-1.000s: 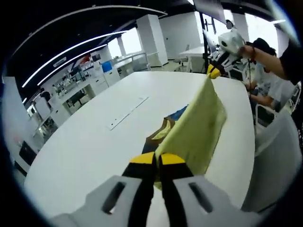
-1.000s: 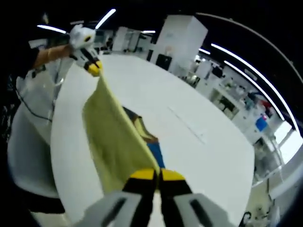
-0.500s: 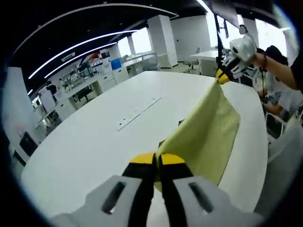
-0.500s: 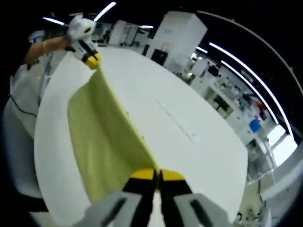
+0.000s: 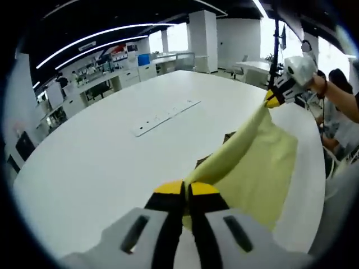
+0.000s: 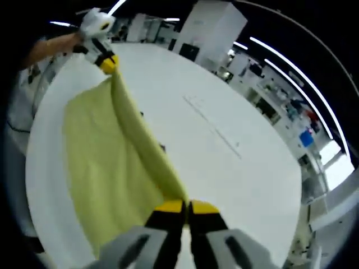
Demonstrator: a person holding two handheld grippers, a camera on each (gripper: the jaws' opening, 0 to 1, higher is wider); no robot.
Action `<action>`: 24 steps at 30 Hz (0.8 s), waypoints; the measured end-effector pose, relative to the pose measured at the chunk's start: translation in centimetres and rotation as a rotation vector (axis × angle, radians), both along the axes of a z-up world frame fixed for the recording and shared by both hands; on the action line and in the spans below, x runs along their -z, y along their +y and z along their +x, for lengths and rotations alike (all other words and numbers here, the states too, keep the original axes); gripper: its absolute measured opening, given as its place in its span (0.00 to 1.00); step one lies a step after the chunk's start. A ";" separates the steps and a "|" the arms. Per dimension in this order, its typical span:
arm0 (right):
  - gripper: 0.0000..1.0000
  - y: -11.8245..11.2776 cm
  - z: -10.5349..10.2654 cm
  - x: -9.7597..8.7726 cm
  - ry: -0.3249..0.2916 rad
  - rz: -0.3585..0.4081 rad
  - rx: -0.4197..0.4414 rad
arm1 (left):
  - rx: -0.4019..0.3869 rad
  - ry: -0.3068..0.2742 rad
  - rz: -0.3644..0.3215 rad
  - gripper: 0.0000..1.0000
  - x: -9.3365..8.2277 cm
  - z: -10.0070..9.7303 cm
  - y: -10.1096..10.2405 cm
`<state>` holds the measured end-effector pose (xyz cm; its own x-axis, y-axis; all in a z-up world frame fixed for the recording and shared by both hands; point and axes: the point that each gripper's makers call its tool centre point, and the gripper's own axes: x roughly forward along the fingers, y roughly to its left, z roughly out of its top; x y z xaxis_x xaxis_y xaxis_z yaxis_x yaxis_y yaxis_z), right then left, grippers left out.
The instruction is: Fold the garment on the visible template until the final outline fits inside the template.
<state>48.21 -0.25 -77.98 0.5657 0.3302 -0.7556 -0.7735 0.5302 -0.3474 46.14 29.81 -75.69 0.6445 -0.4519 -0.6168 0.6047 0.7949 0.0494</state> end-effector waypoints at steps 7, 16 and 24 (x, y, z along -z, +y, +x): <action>0.00 0.5 1.2 2.7 0.037 -0.026 -0.005 | -0.012 0.077 0.002 0.00 3.8 1.4 0.6; 0.00 0.9 2.4 5.9 0.093 -0.035 -0.025 | -0.015 0.124 0.005 0.00 6.4 1.9 1.2; 0.00 1.2 2.6 6.6 0.115 -0.012 -0.040 | 0.008 0.138 0.062 0.01 8.0 1.9 1.7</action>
